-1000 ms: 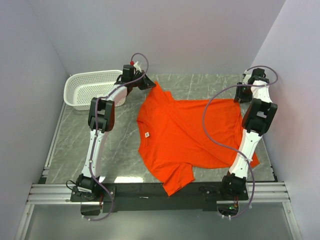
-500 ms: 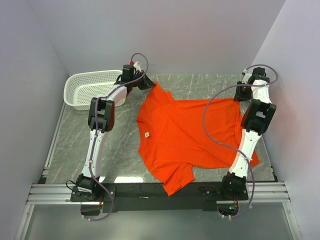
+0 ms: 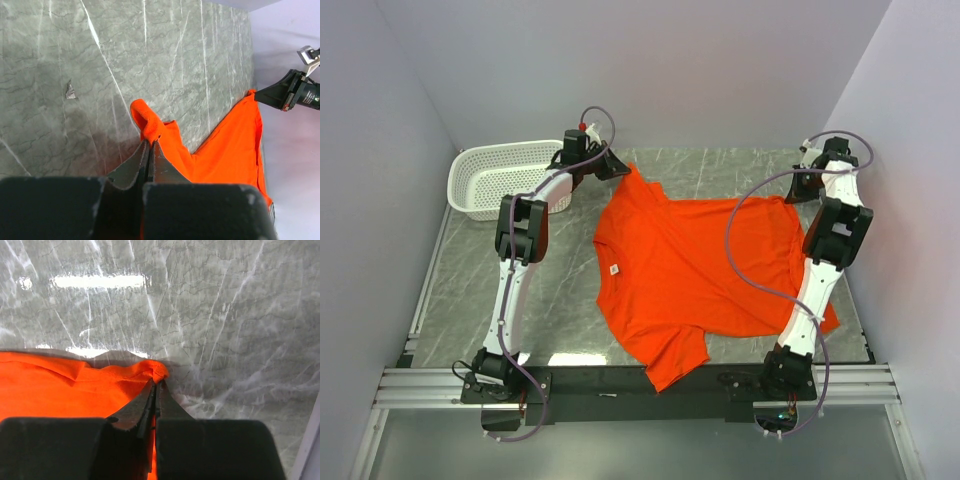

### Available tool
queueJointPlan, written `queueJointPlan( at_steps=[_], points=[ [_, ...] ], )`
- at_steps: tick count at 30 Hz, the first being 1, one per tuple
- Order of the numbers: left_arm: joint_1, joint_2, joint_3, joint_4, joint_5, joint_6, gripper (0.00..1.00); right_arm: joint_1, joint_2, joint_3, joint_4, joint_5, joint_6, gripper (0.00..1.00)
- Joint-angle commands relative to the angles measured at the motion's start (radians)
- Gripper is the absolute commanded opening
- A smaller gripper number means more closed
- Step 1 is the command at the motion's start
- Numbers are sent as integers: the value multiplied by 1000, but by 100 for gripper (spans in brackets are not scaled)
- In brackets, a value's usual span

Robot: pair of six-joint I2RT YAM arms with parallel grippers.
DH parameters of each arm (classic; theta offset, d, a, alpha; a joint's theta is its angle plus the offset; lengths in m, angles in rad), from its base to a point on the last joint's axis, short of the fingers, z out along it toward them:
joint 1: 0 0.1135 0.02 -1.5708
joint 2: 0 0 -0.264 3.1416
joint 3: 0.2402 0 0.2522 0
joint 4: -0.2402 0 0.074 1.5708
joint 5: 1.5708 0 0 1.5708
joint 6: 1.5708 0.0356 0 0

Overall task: Fold and stack the t-shirts
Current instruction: Flatten the tshirt out

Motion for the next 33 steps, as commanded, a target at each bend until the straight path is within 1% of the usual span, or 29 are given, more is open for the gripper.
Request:
queueJointPlan(
  at_steps=[1,2,3,5,6,8,9,11,12,14,15,17,18,20,21,23,24,25,26,27,28,29,30,32,33],
  points=[
    [7,-81,1,40,13,17,0,2,-105,-97,74,56,-19,0],
    [10,-98,-7,40,10,26,0,4,-138,-130,101,54,-20,0],
    [15,-115,-19,44,-1,43,0,9,-211,-210,156,50,-22,0],
    [24,-176,-80,70,-8,58,0,25,-289,-301,212,39,-32,0],
    [31,-200,-102,78,-11,72,0,32,-375,-403,274,37,-35,0],
    [38,-273,-168,90,-14,89,0,55,-466,-511,340,27,-34,0],
    [41,-296,-201,89,-14,110,1,62,-556,-613,409,22,-29,0],
    [41,-360,-229,71,-15,137,0,73,-648,-709,472,17,-14,0],
    [41,-380,-250,63,-11,153,0,75,-728,-777,521,7,-8,0],
    [41,-444,-277,52,-13,169,0,75,-800,-824,543,-12,1,0],
    [42,-470,-306,47,-13,181,0,76,-867,-851,548,-21,1,0],
    [41,-549,-339,49,-22,193,0,76,-934,-864,526,-38,-2,0],
    [42,-579,-365,43,-27,207,0,76,-992,-859,514,-44,-5,0],
    [42,-668,-386,34,-44,219,0,76,-1050,-843,479,-64,-8,0],
    [41,-699,-398,31,-47,227,0,76,-1104,-814,465,-69,-9,0],
    [42,-794,-407,26,-53,229,0,76,-1153,-768,436,-82,-9,0],
    [42,-828,-409,24,-60,227,0,75,-1191,-707,404,-84,-8,0],
    [42,-893,-407,17,-67,227,0,73,-1211,-674,390,-82,-5,0],
    [42,-927,-404,12,-73,227,0,70,-1228,-639,375,-81,-2,0],
    [42,-960,-393,3,-94,227,0,65,-1257,-566,352,-81,4,0],
    [42,-1025,-386,0,-103,227,0,52,-1270,-527,341,-81,20,0],
    [42,-1058,-377,-24,-113,230,0,42,-1279,-484,329,-82,27,0],
    [42,-1089,-358,-31,-125,235,0,33,-1296,-400,310,-84,40,0],
    [42,-1178,-337,-42,-166,239,0,-10,-1304,-306,290,-93,86,0],
    [42,-1207,-309,-43,-177,240,0,-31,-1304,-201,269,-119,103,0]
  ],
)
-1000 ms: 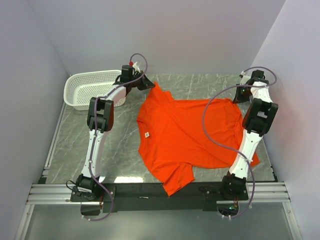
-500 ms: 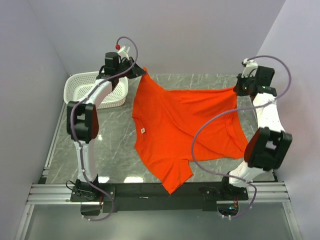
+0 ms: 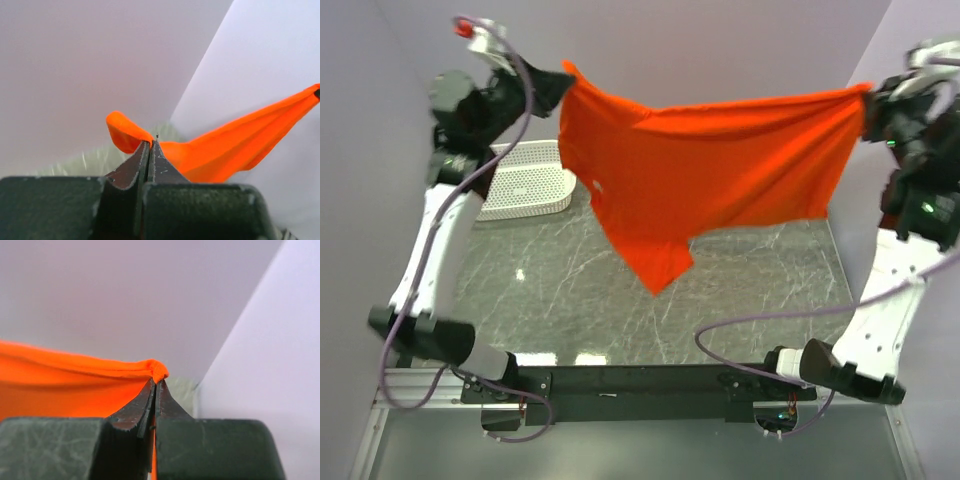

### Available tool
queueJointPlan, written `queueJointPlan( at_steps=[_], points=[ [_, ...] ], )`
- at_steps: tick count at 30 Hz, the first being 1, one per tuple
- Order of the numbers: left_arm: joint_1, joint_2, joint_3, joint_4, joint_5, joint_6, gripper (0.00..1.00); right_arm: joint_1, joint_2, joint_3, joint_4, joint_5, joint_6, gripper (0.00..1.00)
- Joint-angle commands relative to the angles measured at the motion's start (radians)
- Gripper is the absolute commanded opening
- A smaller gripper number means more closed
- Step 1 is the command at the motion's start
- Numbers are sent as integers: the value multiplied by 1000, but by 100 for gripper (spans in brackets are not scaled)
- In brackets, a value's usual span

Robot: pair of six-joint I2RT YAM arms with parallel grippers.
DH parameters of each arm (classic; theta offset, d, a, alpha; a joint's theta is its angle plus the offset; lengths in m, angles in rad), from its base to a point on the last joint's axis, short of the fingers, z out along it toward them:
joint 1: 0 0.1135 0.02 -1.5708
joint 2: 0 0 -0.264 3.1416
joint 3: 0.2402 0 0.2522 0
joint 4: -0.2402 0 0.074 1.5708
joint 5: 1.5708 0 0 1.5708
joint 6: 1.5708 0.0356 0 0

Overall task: Fold and stack the t-shirts
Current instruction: Flatten the tshirt out

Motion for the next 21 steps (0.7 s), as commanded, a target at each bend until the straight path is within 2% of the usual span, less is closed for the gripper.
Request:
queueJointPlan(
  at_steps=[1,3,6,13,18,21],
  points=[
    [0,-139,95,11,-74,23,0,-73,-54,248,-45,-49,106,0],
    [0,-202,153,13,-102,11,0,-131,-45,400,-62,-81,148,0],
    [0,-257,237,19,-131,-20,0,-175,-66,505,-44,-83,209,0],
    [-1,-314,341,31,-149,-58,0,-182,-152,486,33,-16,266,0],
    [-1,-334,256,36,-149,-41,0,-182,-148,439,28,-19,252,0],
    [-1,-351,146,45,-157,-20,1,-182,-167,317,54,-31,245,0]
  ],
)
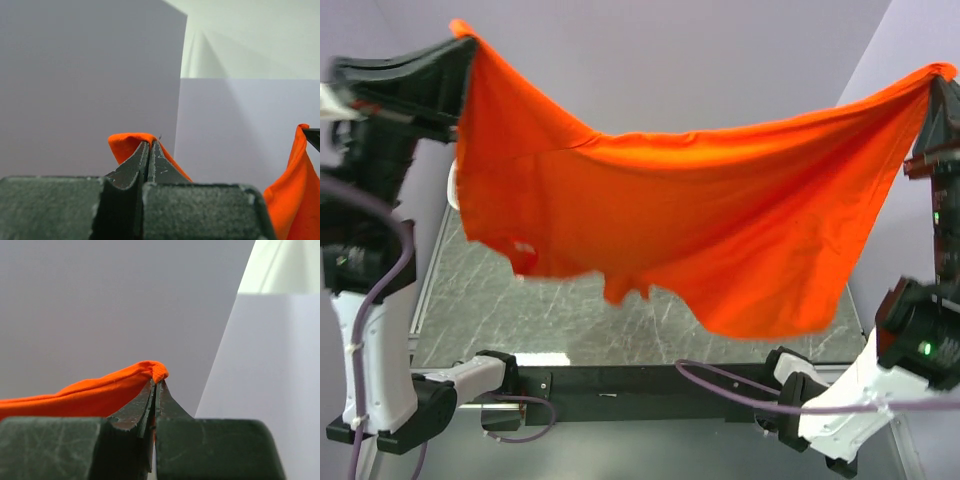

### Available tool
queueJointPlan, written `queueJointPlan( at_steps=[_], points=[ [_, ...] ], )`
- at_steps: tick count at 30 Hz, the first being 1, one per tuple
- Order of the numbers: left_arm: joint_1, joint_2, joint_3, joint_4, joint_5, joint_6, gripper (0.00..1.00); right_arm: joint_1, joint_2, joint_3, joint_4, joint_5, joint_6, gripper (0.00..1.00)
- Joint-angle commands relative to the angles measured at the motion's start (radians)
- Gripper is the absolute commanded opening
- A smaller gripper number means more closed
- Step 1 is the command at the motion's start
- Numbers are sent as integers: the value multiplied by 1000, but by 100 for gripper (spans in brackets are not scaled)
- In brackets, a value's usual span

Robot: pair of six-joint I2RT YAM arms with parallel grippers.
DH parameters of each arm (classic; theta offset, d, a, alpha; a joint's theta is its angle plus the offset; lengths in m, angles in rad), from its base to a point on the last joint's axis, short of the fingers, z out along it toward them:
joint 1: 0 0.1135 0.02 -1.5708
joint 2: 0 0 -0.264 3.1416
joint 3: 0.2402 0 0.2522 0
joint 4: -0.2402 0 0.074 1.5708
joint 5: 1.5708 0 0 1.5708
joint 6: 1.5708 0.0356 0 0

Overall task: Fold and stack the t-shirts
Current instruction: Flatten the tshirt out, then fold the tshirt

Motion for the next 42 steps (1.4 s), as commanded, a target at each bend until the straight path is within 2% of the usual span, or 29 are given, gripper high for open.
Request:
queueJointPlan(
  at_steps=[1,7,10,11,13,14,15,16,18,19,21,22,28,33,42],
  points=[
    [1,20,-114,-27,-34,18,0,-8,29,-136,15,5,-21,0],
    [1,63,-401,96,-23,8,0,-8,-15,-570,120,-137,-93,0],
    [-1,154,-564,200,-17,-27,1,3,1,-925,212,-202,-158,0],
    [1,192,-623,220,-11,-43,0,21,21,-985,257,-202,-173,0],
    [-1,337,-653,280,-5,-60,0,63,110,-1116,281,-173,-262,0],
    [-5,399,-642,287,0,-69,0,109,151,-1144,314,-148,-283,0],
    [-5,533,-623,286,-2,-71,0,139,199,-1164,328,-128,-335,0],
    [-8,601,-592,271,-6,-66,0,166,299,-1178,344,-66,-354,0],
    [-12,798,-457,223,-35,-67,0,231,410,-1156,379,-4,-379,0],
    [-12,857,-407,170,-41,-78,0,242,514,-1110,385,38,-374,0],
    [-13,997,-250,117,-67,-83,0,267,607,-1051,405,92,-334,0],
    [-13,1031,-171,85,-77,-84,0,272,683,-984,402,114,-322,0],
    [-10,1231,123,-53,-120,-55,1,276,885,-771,339,198,-288,0],
    [-4,1289,200,-65,-107,-48,1,276,935,-705,332,226,-271,0],
    [2,1202,87,47,-23,-18,1,269,917,-694,339,186,-247,0]
  ],
)
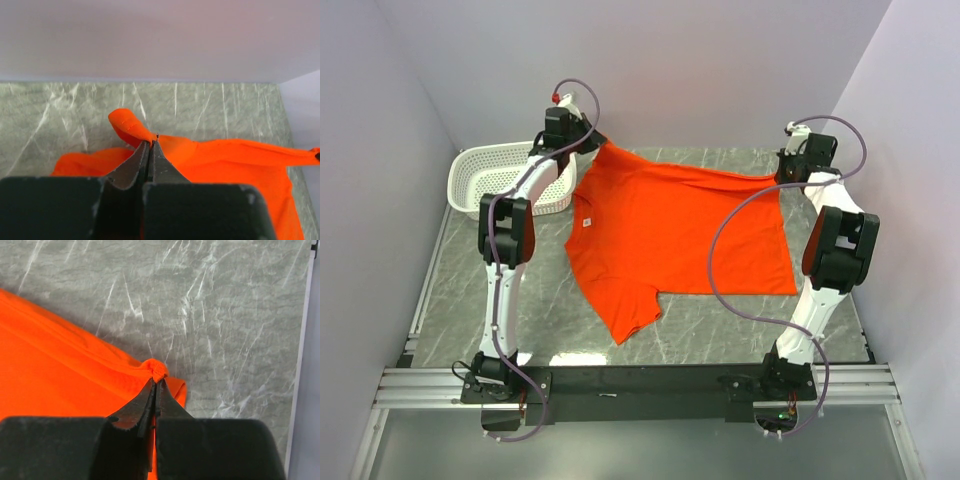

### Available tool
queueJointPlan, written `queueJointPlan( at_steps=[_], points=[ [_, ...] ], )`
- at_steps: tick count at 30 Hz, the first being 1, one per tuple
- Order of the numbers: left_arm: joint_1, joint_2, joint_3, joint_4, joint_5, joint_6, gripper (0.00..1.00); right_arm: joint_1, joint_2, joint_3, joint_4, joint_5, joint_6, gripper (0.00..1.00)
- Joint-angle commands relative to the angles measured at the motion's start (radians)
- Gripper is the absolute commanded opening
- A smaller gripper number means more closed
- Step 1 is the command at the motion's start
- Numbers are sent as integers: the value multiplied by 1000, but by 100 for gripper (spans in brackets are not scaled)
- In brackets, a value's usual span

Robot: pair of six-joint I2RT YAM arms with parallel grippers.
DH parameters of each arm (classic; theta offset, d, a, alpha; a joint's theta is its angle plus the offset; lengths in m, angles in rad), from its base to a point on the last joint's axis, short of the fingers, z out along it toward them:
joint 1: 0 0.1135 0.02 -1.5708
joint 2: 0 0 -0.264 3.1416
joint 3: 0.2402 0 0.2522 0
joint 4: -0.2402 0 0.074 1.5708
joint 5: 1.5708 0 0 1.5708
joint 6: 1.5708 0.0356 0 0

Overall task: Fold and stack the t-shirts
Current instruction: Fold the tshirt

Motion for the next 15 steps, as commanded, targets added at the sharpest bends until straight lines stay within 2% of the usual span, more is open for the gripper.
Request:
queueJointPlan(
  at_steps=[1,6,15],
  points=[
    [6,-93,-73,91,65,39,0,-14,-35,-4,42,-22,24,0],
    [6,-202,-253,165,114,60,0,-20,-75,-60,71,-48,36,0],
    [6,-329,-450,244,171,79,0,-23,-26,-24,71,-38,59,0]
  ],
)
